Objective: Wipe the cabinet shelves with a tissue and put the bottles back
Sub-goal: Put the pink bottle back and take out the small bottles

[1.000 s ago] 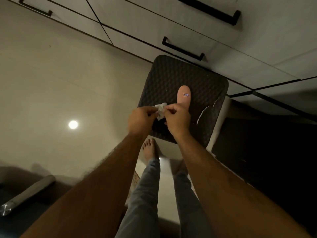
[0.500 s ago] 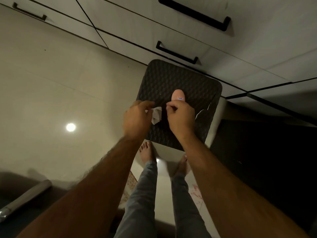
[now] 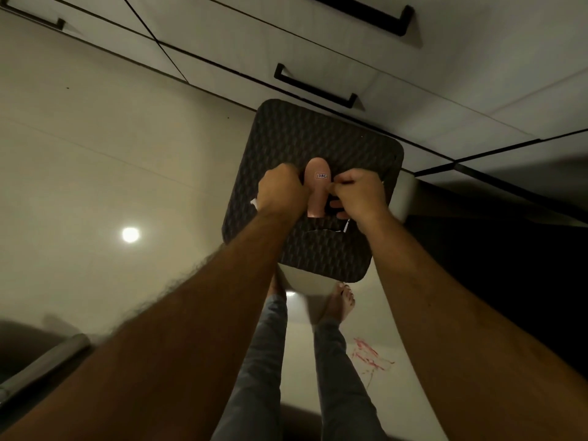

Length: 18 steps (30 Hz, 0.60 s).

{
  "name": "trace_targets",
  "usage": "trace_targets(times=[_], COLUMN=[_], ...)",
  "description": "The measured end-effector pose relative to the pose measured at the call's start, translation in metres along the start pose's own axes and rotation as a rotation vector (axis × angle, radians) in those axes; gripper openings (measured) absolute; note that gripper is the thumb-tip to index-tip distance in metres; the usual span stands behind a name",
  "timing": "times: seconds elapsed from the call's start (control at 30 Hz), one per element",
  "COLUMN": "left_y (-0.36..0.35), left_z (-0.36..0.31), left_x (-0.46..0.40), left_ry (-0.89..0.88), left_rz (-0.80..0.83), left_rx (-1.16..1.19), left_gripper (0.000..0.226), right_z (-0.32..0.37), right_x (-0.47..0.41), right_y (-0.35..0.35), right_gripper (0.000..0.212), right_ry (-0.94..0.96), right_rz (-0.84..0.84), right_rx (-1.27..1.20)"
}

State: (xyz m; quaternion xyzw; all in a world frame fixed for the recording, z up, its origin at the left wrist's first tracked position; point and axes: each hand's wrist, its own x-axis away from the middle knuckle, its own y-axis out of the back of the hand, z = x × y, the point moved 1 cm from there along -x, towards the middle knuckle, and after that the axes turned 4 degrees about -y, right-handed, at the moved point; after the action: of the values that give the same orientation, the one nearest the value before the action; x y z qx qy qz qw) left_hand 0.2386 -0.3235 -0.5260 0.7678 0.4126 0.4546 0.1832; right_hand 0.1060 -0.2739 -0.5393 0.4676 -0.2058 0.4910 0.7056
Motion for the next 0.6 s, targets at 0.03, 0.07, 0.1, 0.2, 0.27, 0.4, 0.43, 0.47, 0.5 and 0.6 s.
trace_targets(times=[0.03, 0.07, 0.1, 0.2, 0.27, 0.4, 0.43, 0.47, 0.5, 0.6], left_y=[-0.001, -0.002, -0.003, -0.003, 0.001, 0.018, 0.026, 0.036, 0.045, 0.082], left_z=[0.001, 0.001, 0.001, -0.003, -0.009, -0.031, -0.041, -0.052, -0.062, -0.101], left_x=[-0.001, 0.0, 0.001, 0.007, 0.015, 0.043, 0.054, 0.066, 0.075, 0.117], left_ry=[0.028, 0.049, 0.06, 0.054, 0.039, -0.01, -0.03, -0.045, -0.054, -0.092], left_rz=[0.01, 0.02, 0.028, 0.015, -0.011, -0.058, -0.067, -0.078, -0.087, -0.162], left_rx=[0.027, 0.052, 0.067, 0.136, 0.235, 0.432, 0.472, 0.511, 0.546, 0.644], left_gripper=[0.014, 0.014, 0.014, 0.017, 0.02, 0.027, 0.028, 0.029, 0.029, 0.024], right_z=[-0.001, -0.002, -0.003, -0.006, -0.006, 0.002, 0.007, 0.014, 0.021, 0.05], right_x=[0.001, 0.002, 0.003, 0.009, 0.017, 0.045, 0.058, 0.071, 0.082, 0.129], right_y=[-0.003, -0.005, -0.007, -0.005, 0.003, 0.033, 0.045, 0.056, 0.066, 0.104], right_gripper=[0.021, 0.024, 0.026, 0.028, 0.026, 0.025, 0.025, 0.024, 0.024, 0.023], right_ry=[-0.007, -0.011, -0.011, 0.008, 0.034, 0.139, 0.172, 0.202, 0.227, 0.323], right_rz=[0.022, 0.036, 0.042, 0.038, 0.041, 0.025, 0.022, 0.019, 0.021, 0.036], right_rx=[-0.018, -0.032, -0.043, -0.125, -0.2, -0.312, -0.33, -0.347, -0.366, -0.41])
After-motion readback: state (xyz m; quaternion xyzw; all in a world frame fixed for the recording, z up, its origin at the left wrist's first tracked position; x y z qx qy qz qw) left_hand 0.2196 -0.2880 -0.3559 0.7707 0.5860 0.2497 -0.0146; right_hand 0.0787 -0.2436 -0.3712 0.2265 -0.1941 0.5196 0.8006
